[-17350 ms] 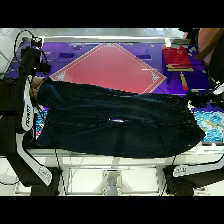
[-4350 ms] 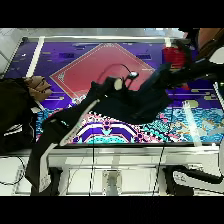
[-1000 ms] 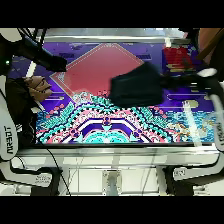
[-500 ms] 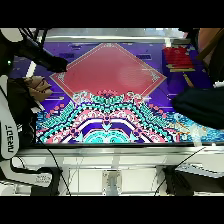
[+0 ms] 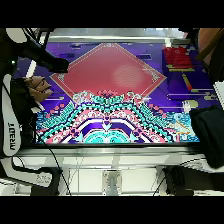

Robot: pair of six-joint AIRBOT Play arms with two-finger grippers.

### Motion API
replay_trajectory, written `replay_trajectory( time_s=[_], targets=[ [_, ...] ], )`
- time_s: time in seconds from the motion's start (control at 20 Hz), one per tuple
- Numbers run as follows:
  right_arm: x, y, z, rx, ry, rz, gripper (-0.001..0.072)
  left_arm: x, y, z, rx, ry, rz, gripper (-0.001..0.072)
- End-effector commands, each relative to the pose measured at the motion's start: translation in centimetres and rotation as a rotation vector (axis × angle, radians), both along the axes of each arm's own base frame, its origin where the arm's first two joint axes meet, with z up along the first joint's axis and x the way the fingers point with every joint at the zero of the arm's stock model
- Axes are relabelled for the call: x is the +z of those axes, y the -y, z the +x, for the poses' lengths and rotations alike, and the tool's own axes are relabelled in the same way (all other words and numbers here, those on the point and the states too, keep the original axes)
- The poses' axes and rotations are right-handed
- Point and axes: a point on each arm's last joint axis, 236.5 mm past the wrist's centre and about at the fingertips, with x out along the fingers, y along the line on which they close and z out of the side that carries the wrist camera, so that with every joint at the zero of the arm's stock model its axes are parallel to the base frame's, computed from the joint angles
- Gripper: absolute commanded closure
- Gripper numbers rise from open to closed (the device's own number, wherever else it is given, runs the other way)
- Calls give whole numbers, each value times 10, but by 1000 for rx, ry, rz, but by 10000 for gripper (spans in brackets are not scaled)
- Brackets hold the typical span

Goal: Fold the clothes and pants, and hang the long-sleeved shirts on hangers.

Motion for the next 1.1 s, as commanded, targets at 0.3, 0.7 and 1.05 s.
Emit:
replay_trajectory(
  time_s=[0.3,0.7,1.05],
  targets=[
    [228,-150,213,618,700,-432,387,1,1,5,8,16,-6,692],
    [153,-377,244,1487,490,-511,662,9,2,15,117,38,-62,692],
    [145,-384,238,1553,447,-544,662,9,2,16,127,36,-67,691]
  ],
)
